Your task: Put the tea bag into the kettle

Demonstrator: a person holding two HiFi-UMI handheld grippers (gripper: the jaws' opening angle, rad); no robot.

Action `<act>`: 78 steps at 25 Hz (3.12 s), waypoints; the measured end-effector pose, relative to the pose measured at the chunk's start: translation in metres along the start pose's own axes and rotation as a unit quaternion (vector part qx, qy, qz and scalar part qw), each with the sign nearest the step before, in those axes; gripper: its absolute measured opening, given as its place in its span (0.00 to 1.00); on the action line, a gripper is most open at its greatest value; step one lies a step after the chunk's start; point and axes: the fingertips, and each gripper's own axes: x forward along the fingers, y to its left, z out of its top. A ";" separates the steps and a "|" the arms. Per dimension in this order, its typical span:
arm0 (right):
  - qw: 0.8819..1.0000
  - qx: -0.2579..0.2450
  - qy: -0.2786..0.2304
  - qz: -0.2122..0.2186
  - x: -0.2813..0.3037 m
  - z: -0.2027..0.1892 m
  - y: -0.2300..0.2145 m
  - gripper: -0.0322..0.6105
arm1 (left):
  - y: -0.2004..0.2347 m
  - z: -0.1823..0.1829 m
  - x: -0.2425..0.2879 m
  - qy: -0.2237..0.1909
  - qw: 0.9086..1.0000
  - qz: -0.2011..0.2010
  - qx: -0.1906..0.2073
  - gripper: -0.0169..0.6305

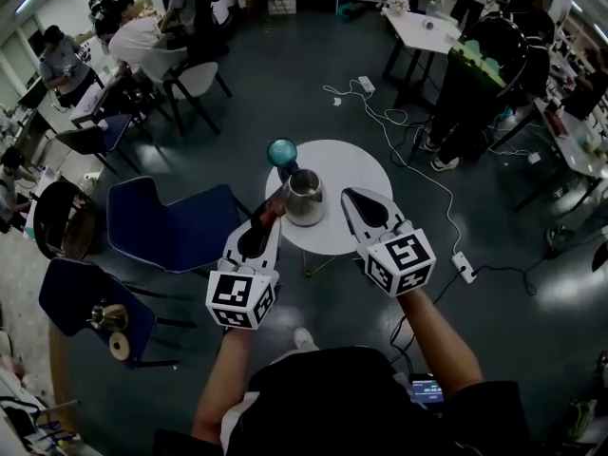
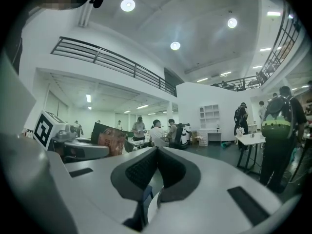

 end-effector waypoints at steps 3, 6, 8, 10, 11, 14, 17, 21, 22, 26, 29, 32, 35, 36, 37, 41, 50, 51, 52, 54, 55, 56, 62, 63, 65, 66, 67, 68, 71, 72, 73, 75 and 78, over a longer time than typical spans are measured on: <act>1.000 0.000 -0.003 -0.009 0.009 0.002 0.002 0.08 | 0.011 0.000 0.000 0.001 1.000 -0.008 0.002 0.09; 1.000 0.000 -0.006 -0.016 0.016 0.003 0.008 0.08 | 0.022 -0.001 -0.003 0.000 1.000 -0.013 0.004 0.09; 1.000 0.000 -0.006 -0.018 0.020 0.000 0.011 0.08 | 0.029 -0.004 -0.004 -0.001 1.000 -0.014 0.003 0.09; 1.000 0.000 -0.004 -0.022 0.023 -0.003 0.013 0.08 | 0.034 -0.006 -0.003 0.000 1.000 -0.016 0.002 0.09; 1.000 -0.001 -0.003 -0.023 0.025 -0.004 0.014 0.08 | 0.037 -0.008 -0.003 0.000 1.000 -0.017 0.001 0.09; 1.000 -0.003 0.001 -0.024 0.029 -0.008 0.017 0.08 | 0.042 -0.012 -0.003 0.000 1.000 -0.018 -0.003 0.09; 1.000 -0.003 0.005 -0.026 0.032 -0.010 0.017 0.08 | 0.044 -0.014 -0.001 0.002 1.000 -0.020 -0.006 0.09; 1.000 -0.002 0.006 -0.028 0.036 -0.012 0.012 0.08 | 0.048 -0.017 0.004 0.003 1.000 -0.020 -0.015 0.09; 1.000 -0.002 0.006 -0.029 0.036 -0.012 0.011 0.08 | 0.050 -0.019 0.004 0.004 1.000 -0.019 -0.018 0.09; 1.000 -0.003 0.007 -0.030 0.040 -0.014 0.004 0.08 | 0.052 -0.026 0.010 0.010 1.000 -0.014 -0.024 0.09; 1.000 -0.005 0.011 -0.027 0.042 -0.016 -0.004 0.08 | 0.048 -0.025 0.020 0.007 0.999 -0.017 -0.035 0.09; 1.000 -0.004 0.016 -0.023 0.047 -0.016 -0.014 0.08 | 0.045 -0.021 0.030 0.004 0.999 -0.020 -0.043 0.09; 1.000 -0.005 0.017 -0.018 0.054 -0.013 -0.025 0.08 | 0.046 -0.020 0.043 0.007 0.999 -0.016 -0.041 0.09; 1.000 -0.005 0.017 -0.016 0.057 -0.012 -0.029 0.08 | 0.047 -0.019 0.047 0.008 0.999 -0.013 -0.042 0.09; 1.000 -0.005 0.017 -0.014 0.059 -0.012 -0.033 0.08 | 0.049 -0.019 0.052 0.008 0.999 -0.011 -0.043 0.09; 1.000 -0.004 0.020 -0.010 0.069 -0.014 -0.051 0.08 | 0.057 -0.018 0.071 0.005 0.999 0.001 -0.050 0.09; 1.000 0.001 0.027 0.012 0.102 -0.017 -0.090 0.08 | 0.067 -0.014 0.114 0.004 0.998 0.022 -0.055 0.09; 1.000 0.001 0.027 0.014 0.105 -0.017 -0.094 0.08 | 0.068 -0.015 0.118 0.005 0.998 0.024 -0.055 0.09; 0.999 0.001 0.027 0.017 0.108 -0.018 -0.098 0.08 | 0.069 -0.016 0.123 0.005 0.998 0.027 -0.055 0.09; 0.999 0.000 0.027 0.022 0.115 -0.019 -0.106 0.08 | 0.071 -0.018 0.132 0.006 0.998 0.032 -0.055 0.09; 0.999 -0.001 0.028 0.024 0.118 -0.019 -0.110 0.08 | 0.072 -0.018 0.136 0.006 0.998 0.034 -0.055 0.09; 0.999 0.000 0.028 0.026 0.121 -0.019 -0.114 0.08 | 0.072 -0.018 0.141 0.007 0.998 0.036 -0.055 0.09; 0.999 0.005 0.035 0.036 0.135 -0.022 -0.140 0.08 | 0.073 -0.019 0.167 0.012 0.997 0.048 -0.056 0.09; 0.999 0.006 0.037 0.037 0.138 -0.024 -0.144 0.08 | 0.073 -0.020 0.172 0.014 0.997 0.048 -0.057 0.09; 0.998 0.008 0.040 0.042 0.145 -0.027 -0.153 0.08 | 0.074 -0.023 0.182 0.020 0.997 0.050 -0.058 0.09; 0.998 0.009 0.042 0.045 0.148 -0.028 -0.156 0.08 | 0.075 -0.024 0.187 0.022 0.997 0.053 -0.058 0.09; 0.998 0.009 0.044 0.049 0.151 -0.030 -0.160 0.08 | 0.076 -0.026 0.191 0.024 0.996 0.057 -0.059 0.09; 0.998 0.010 0.046 0.052 0.154 -0.032 -0.164 0.08 | 0.077 -0.027 0.195 0.026 0.996 0.060 -0.060 0.09; 0.997 0.013 0.051 0.063 0.160 -0.037 -0.180 0.08 | 0.074 -0.033 0.210 0.033 0.995 0.071 -0.063 0.09; 0.996 0.014 0.053 0.066 0.162 -0.040 -0.187 0.08 | 0.072 -0.036 0.217 0.037 0.995 0.074 -0.063 0.09; 0.996 0.015 0.055 0.071 0.163 -0.042 -0.195 0.08 | 0.070 -0.038 0.224 0.040 0.994 0.078 -0.064 0.09; 0.995 0.017 0.059 0.078 0.167 -0.047 -0.210 0.08 | 0.064 -0.042 0.238 0.047 0.993 0.086 -0.064 0.09; 0.994 0.020 0.061 0.088 0.174 -0.049 -0.230 0.08 | 0.059 -0.043 0.256 0.052 0.992 0.096 -0.063 0.09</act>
